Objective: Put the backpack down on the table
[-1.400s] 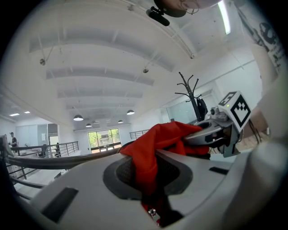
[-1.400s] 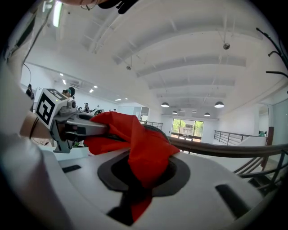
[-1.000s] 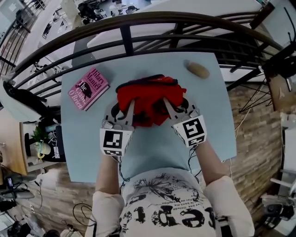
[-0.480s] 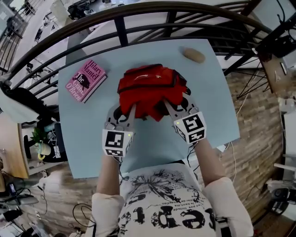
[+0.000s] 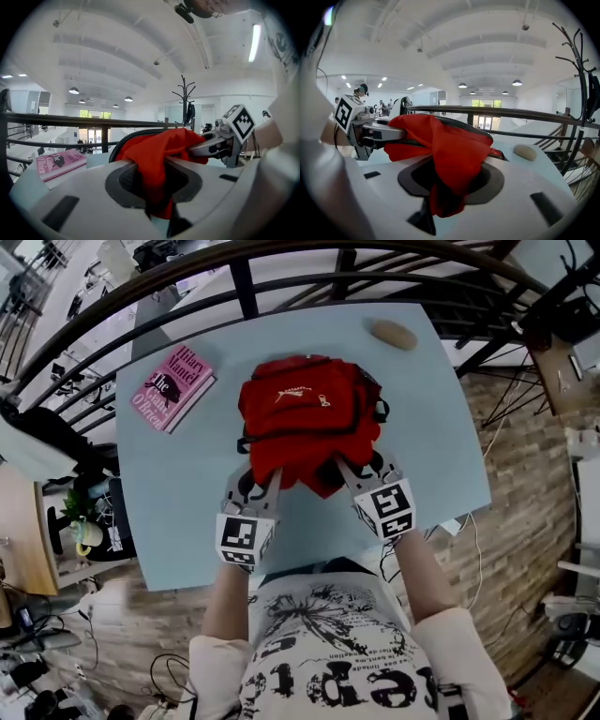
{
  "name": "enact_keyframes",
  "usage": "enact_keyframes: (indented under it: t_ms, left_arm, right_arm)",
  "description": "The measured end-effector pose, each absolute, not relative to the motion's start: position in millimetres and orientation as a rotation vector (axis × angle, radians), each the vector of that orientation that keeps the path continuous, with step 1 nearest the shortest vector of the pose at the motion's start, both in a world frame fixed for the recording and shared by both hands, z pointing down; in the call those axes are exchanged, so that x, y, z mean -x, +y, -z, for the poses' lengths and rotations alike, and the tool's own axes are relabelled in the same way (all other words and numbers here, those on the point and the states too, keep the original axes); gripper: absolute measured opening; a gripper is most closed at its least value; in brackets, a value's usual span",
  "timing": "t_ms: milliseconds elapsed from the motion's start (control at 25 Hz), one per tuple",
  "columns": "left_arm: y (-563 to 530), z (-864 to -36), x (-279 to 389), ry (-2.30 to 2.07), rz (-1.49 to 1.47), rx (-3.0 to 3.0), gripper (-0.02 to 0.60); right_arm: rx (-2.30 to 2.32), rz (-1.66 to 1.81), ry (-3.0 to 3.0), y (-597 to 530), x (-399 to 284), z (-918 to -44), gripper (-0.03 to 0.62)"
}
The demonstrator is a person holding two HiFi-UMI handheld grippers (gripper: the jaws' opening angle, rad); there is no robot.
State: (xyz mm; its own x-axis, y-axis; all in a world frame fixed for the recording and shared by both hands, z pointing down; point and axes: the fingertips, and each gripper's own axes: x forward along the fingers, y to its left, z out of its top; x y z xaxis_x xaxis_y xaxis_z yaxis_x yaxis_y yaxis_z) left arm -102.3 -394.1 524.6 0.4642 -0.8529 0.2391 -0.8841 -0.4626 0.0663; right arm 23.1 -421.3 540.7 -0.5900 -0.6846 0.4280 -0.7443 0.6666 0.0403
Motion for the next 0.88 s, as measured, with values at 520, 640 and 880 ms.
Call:
enact_keyframes:
  t_ms: [520,640,880]
  left_arm:
    - [-333,-614,87,-1.453,-0.358,-2.389,0.133]
    - [-327,-633,86,-1.471,-0.378,-2.355,0.150]
    - [-320,-643,93,-1.582,-0.382,-2.307,0.224]
  right_arm:
    - [-0.984,-0.221,-2.424,-369,-48,-621,0.212]
    - [-0.960,-0.223,-2.416,-363,-51,-637,0.230]
    - [-1.018,-0.250,-2.422,-354,-65,-651,0.295]
